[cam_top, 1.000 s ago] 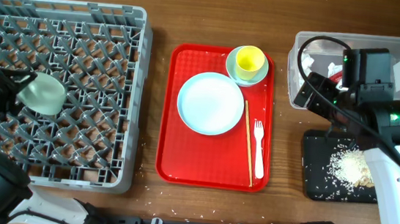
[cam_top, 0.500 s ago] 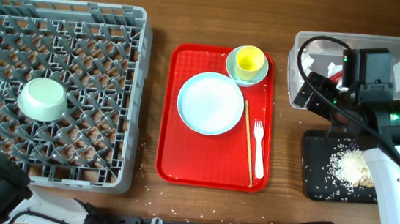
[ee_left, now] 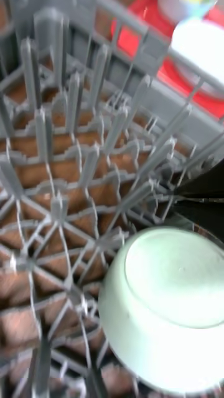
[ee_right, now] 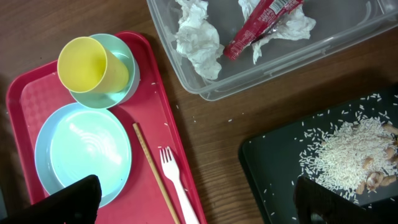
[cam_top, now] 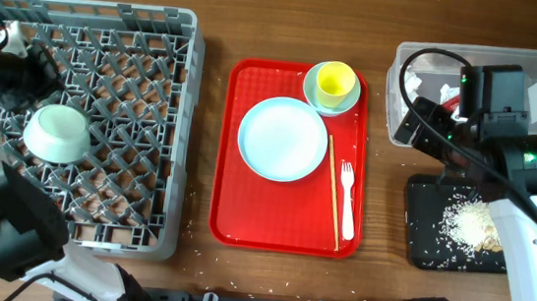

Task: Sort waste into correct bins and load items into the dishwasher rack
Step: 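Adjust the green bowl upright in the rack with the left gripper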

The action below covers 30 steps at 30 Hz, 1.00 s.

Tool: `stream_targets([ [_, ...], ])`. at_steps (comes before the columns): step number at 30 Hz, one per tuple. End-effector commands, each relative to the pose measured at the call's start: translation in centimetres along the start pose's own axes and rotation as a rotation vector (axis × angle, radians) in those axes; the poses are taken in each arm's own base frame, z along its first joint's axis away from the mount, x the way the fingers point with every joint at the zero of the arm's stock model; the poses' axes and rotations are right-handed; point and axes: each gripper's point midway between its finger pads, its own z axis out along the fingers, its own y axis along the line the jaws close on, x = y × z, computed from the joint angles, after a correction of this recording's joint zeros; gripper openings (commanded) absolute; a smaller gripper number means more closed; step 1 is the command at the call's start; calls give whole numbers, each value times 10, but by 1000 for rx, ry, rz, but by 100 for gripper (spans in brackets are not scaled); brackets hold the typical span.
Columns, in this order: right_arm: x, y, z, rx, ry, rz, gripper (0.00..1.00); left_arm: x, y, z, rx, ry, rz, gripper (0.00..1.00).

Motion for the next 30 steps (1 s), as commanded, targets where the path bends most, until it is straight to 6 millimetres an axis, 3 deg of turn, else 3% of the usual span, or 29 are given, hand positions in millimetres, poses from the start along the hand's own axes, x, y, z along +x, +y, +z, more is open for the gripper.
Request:
stream_targets([
  [1, -3, -2, -2, 7, -16, -10, 100, 6, 31, 8, -138, 18, -54, 4],
  [13, -3, -2, -2, 7, -16, -10, 100, 39, 55, 38, -199, 111, -107, 4],
  [22, -3, -2, -2, 7, -16, -10, 100, 35, 103, 16, -441, 28, -306, 4],
  [27, -3, -2, -2, 7, -16, -10, 100, 28, 113, -9, -426, -53, -354, 4],
  [30, -3, -2, -2, 7, -16, -10, 100, 24, 103, -20, -343, -99, -367, 4],
])
